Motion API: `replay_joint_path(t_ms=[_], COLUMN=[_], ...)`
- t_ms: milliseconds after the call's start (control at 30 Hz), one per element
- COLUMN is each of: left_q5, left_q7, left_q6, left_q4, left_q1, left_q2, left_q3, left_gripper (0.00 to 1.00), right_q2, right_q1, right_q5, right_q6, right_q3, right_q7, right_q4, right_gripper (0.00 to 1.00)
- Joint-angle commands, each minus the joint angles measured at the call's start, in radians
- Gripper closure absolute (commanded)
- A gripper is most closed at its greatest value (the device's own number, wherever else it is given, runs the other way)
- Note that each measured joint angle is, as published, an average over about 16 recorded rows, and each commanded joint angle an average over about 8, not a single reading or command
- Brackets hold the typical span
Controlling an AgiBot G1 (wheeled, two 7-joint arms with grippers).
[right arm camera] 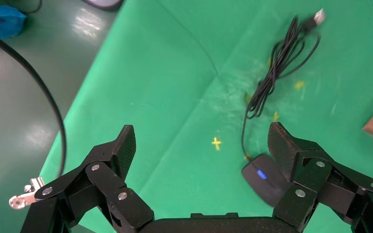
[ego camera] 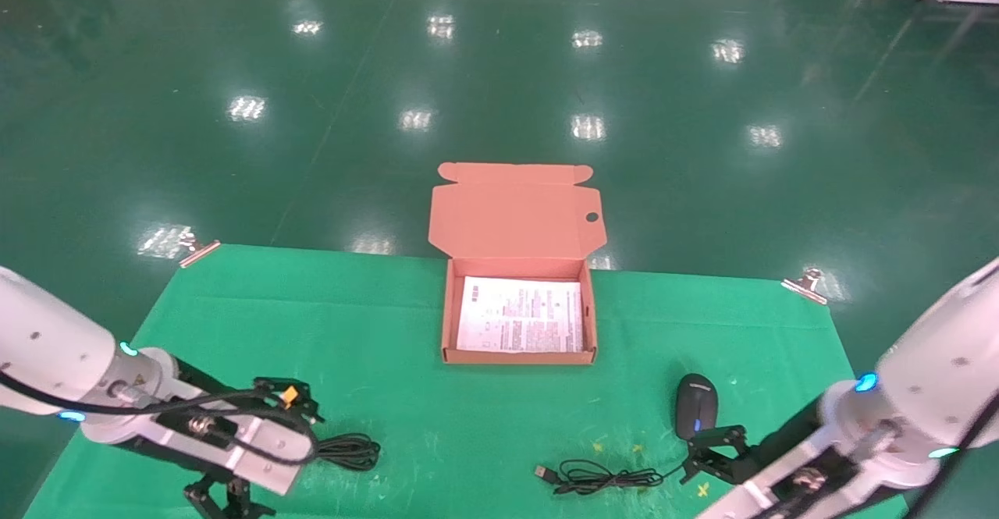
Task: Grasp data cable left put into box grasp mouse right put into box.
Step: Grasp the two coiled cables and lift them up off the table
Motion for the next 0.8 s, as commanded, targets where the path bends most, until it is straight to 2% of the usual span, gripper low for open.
replay_joint_path(t_ms=[33,400,800], left_q5=[0.045,0.128,0.118], left_q7=[-0.011,-0.111,-0.103], left_q6=[-0.023,-0.161,-0.253], left_q4=[0.024,0.265,0.540], left_q1=[0.006,0.054,0.055], left_q2=[0.021,0.122,0.205], left_q3=[0.017,0.029,0.011], left_gripper=[0.00,0.00,0.00], right_q2=[-0.008,-0.051,-0.150], right_q1=[-0.011,-0.127,-0.205], right_q5=[-0.035,-0.172,-0.188], right_q6=[0.029,0.224,0.363], right_q3=[-0.019,-0.041,-0.036], right_q7=[0.024,0.184,0.197], right_q4=[-0.001,-0.063,-0.276], right_gripper=[0.00,0.00,0.00])
